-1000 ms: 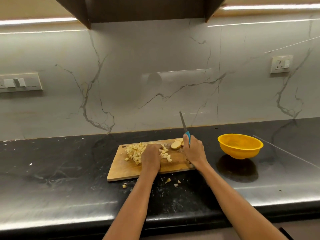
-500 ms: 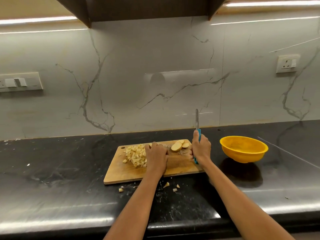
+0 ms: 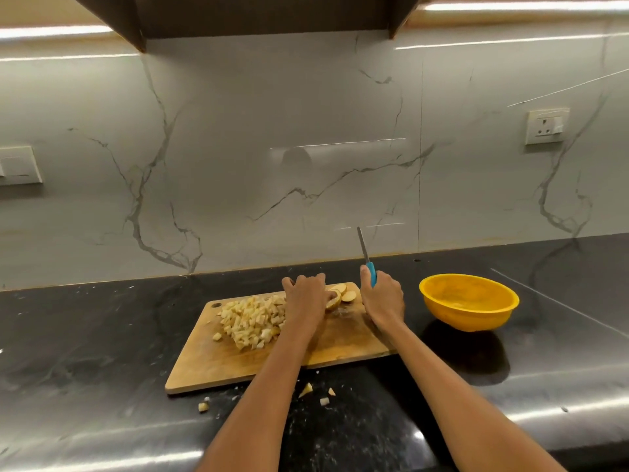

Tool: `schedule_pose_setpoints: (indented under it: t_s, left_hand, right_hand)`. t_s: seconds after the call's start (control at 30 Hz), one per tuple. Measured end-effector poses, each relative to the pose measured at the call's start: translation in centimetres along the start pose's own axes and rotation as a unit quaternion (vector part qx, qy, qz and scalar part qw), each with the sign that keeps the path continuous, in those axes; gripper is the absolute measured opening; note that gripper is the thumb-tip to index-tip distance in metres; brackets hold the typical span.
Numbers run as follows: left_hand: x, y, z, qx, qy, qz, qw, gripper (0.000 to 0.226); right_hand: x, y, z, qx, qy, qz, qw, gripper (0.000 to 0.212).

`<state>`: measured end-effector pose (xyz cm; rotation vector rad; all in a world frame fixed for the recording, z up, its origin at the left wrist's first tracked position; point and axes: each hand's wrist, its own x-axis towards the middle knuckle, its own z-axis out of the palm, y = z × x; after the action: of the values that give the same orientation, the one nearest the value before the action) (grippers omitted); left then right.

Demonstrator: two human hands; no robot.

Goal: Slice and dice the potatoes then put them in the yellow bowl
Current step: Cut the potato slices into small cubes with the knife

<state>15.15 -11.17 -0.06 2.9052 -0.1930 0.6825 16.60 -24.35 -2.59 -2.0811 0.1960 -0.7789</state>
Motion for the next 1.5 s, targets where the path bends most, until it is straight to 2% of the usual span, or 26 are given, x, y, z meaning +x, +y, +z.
schedule_pose_setpoints:
  t_s: [0.07,0.17,0.23,0.4,0.7,0.9,1.1,1.23,1.3,1.4,1.5]
  left_hand:
    - [0.5,0.2,0.5,0.016,-0.084,0.034,0.996,0.064]
    - [0.6,0.2,1.1,0.010,-0.142,0.048,0.989,0.065]
    - [0.6,-0.1,1.1,-0.020,-0.134,0.036,0.990,0.059]
    - [0.6,-0.6,1.5,-0.084,-0.133,0.029,0.987,0.065]
    - [-0.4,-1.0,0.5,-0.221,-0.066,0.033,0.973,0.069]
    - [-3.6,-0.9,-0.7,-0.269,-0.100,0.034,0.957,0.061]
    - [-6.2,0.0,-0.8,-0.192,-0.075,0.040,0.978,0.060]
    - [-7.6,0.0,-0.7,-0.217,-0.074,0.034,0.973,0.054]
    - [-8.0,-0.2,-0.7,-0.226,-0.064,0.022,0.972,0.050]
    - [-8.3,-0.1,-0.6,-0.229,-0.066,0.011,0.971,0.047]
    - [-8.4,0.0,-0.6,-0.237,-0.070,0.003,0.969,0.048]
  right_hand:
    - [0.1,-0.1,-0.1,-0.004,0.001,-0.006,1.000,0.040]
    - [0.0,-0.1,-0.2,-0.010,0.004,-0.007,1.000,0.040]
    - [-0.1,-0.2,-0.2,-0.016,0.002,-0.010,1.000,0.041]
    - [-0.4,-0.4,-0.6,-0.023,0.002,-0.018,1.000,0.041]
    - [-0.5,-0.6,-1.2,-0.004,-0.005,-0.010,1.000,0.037]
    - [-1.6,-1.0,-1.8,0.012,-0.021,-0.009,1.000,0.035]
    - [-3.3,-1.7,-3.3,0.058,-0.106,0.033,0.992,0.037]
    - [-6.3,-2.2,-5.8,0.055,-0.175,0.050,0.982,0.040]
    - [-7.8,-2.7,-7.5,0.022,-0.220,0.068,0.973,0.039]
    - [-9.9,-3.1,-9.3,-0.084,-0.271,0.072,0.956,0.042]
    - [-11.3,-3.5,-10.1,-0.164,-0.279,0.071,0.943,0.043]
